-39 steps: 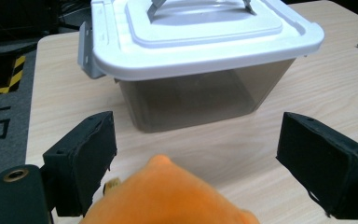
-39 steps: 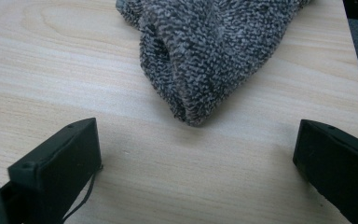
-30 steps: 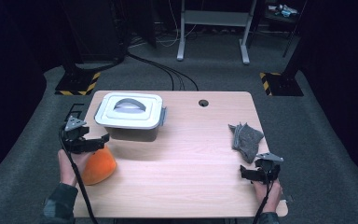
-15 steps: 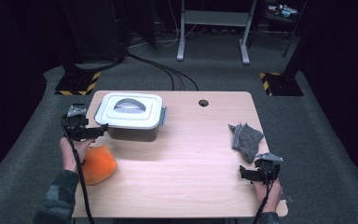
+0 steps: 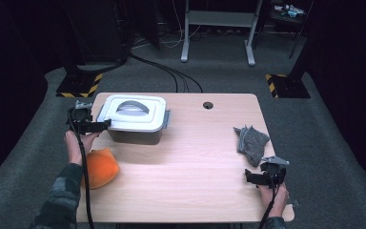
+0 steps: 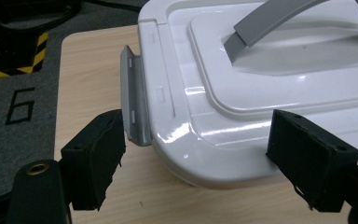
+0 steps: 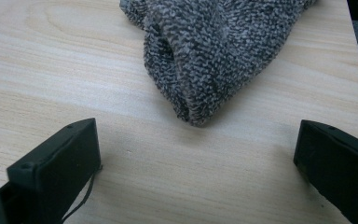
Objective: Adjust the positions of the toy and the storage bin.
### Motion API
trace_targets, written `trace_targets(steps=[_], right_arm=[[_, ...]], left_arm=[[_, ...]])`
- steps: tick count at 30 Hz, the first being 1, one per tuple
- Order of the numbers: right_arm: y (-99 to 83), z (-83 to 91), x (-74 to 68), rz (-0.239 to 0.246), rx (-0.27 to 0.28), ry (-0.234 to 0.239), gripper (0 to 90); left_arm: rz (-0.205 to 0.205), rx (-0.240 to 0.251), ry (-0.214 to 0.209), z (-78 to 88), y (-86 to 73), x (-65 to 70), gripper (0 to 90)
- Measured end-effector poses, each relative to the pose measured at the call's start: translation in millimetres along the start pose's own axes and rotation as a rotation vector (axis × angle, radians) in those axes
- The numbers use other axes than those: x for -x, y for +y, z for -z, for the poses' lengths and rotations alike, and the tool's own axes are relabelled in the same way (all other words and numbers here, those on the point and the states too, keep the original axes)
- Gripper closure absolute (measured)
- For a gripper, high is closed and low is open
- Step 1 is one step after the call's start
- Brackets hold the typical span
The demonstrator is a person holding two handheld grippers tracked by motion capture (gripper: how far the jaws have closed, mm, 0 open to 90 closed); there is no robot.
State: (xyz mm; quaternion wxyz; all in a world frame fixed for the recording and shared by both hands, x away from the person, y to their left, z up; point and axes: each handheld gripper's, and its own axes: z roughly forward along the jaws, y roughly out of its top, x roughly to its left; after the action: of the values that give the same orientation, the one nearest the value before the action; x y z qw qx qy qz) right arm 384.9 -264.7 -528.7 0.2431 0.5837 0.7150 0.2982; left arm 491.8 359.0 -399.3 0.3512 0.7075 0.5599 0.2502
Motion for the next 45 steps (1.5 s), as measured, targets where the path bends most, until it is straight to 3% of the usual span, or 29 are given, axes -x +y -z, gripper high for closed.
trace_targets(steps=[7, 11, 14, 22, 34, 45], right_arm=[[0.0, 0.3, -0.4, -0.008, -0.004, -0.001, 0.0], [0.0, 0.0, 0.0, -0.003, -0.001, 0.001, 0.0], [0.1, 0.0, 0.0, -0.003, -0.001, 0.001, 0.0], [0.0, 0.1, -0.3, -0.005, -0.002, 0.001, 0.0], [0.1, -0.1, 0.0, -0.003, -0.001, 0.001, 0.0], [0.0, 0.0, -0.3, -0.005, -0.002, 0.001, 0.0]], left_arm=[[-0.014, -0.042, 0.007, -10.1, 6.5, -2.8, 24.6], [0.006, -0.026, -0.037, -12.7, 5.0, -7.0, 26.4], [0.017, -0.036, -0.094, -15.3, 5.5, -8.1, 27.6], [-0.008, -0.066, -0.116, -17.0, 9.1, -9.8, 27.9], [-0.030, -0.085, -0.175, -25.4, 16.2, 5.9, 27.9], [-0.049, -0.081, -0.195, -28.9, 18.4, 17.0, 27.9]])
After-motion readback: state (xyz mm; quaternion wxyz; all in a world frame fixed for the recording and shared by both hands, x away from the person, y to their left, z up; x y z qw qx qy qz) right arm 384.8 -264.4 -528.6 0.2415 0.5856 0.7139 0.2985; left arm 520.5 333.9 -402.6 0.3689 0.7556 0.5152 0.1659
